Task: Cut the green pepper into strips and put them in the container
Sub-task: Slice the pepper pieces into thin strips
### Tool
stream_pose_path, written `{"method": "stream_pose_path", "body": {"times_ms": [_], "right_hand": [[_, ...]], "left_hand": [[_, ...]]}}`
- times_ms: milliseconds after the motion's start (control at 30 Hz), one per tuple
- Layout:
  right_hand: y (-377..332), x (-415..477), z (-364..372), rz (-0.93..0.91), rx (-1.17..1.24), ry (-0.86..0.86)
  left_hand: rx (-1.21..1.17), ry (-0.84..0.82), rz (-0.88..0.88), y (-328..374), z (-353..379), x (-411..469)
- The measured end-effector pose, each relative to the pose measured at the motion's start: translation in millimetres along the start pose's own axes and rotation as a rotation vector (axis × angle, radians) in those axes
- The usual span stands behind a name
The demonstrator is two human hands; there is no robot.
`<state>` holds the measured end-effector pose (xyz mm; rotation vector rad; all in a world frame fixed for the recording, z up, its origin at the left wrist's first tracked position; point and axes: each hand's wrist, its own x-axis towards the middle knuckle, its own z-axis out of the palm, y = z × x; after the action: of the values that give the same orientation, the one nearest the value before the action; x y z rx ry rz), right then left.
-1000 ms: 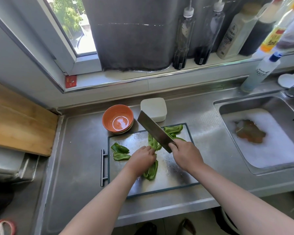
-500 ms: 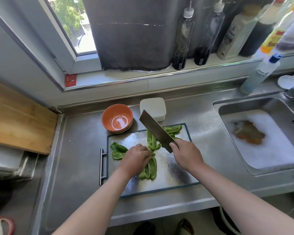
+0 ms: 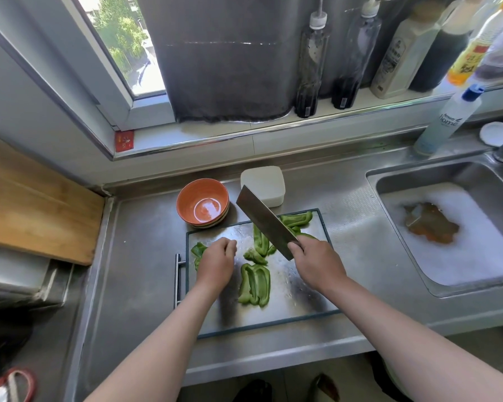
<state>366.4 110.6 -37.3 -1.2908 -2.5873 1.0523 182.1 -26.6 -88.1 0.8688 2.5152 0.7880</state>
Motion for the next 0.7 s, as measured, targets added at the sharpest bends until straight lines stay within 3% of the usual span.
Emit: {"method": "stream_pose_path", "body": {"times_ms": [100, 433, 533, 600, 700], "right_hand": [[0.4, 0.9, 1.1, 0.007, -0.005, 0.005], [-6.1, -3.0, 4.7, 0.002, -0.025, -0.019], [-10.7, -6.2, 3.5, 0.001, -0.044, -0.039], [-14.6, -9.9, 1.9, -0.006, -0.049, -0.065], [-18.1, -15.1, 2.7, -0.01, -0.037, -0.117]], "left_hand": [[0.224, 0.072, 0.087, -7.8, -5.7, 0.9], [-0.029, -0.124, 0.025, -6.8, -17.9, -6.1], [0.039, -0.271, 0.209, -8.0, -20.9, -19.1], [0.234, -0.348, 0.349, -12.9, -21.4, -26.2], [0.376, -0.329, 0.433, -20.4, -20.6, -33.6]]}}
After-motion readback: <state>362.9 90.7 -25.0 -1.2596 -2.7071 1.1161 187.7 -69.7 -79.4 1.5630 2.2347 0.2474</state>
